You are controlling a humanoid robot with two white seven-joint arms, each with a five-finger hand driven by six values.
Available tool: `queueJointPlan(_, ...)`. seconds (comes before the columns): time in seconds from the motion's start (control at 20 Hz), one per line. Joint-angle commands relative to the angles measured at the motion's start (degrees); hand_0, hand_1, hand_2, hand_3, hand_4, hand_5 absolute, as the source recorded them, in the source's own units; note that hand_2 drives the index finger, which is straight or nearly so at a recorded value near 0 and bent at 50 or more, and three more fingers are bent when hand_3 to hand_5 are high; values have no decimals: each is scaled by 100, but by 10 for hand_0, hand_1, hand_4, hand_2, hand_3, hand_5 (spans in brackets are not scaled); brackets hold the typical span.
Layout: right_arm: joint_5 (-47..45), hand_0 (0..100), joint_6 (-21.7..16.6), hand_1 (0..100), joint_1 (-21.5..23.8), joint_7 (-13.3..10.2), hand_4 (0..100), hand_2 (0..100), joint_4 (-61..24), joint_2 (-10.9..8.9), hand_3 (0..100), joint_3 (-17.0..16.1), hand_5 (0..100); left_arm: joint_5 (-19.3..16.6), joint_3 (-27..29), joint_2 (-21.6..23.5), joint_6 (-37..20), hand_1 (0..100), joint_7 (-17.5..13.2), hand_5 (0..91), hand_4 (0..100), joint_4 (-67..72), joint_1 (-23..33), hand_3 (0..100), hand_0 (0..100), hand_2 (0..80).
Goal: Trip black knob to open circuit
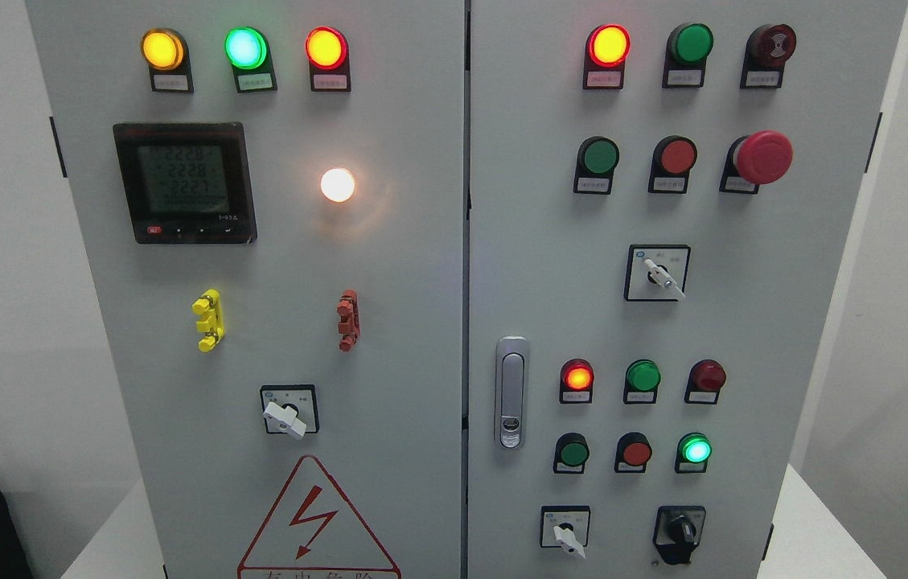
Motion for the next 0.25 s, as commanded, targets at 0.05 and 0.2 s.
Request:
queueJointPlan(0.05,-8,0,0,0,30,6,0,0,-99,26,10,-160,0,0,-1,0,-6,389,0,0,0,-144,0,0,120,0)
queueJointPlan(0.2,-8,0,0,0,30,6,0,0,-81,26,7,-151,0,0,-1,0,-6,389,0,0,0,-144,0,0,120,0)
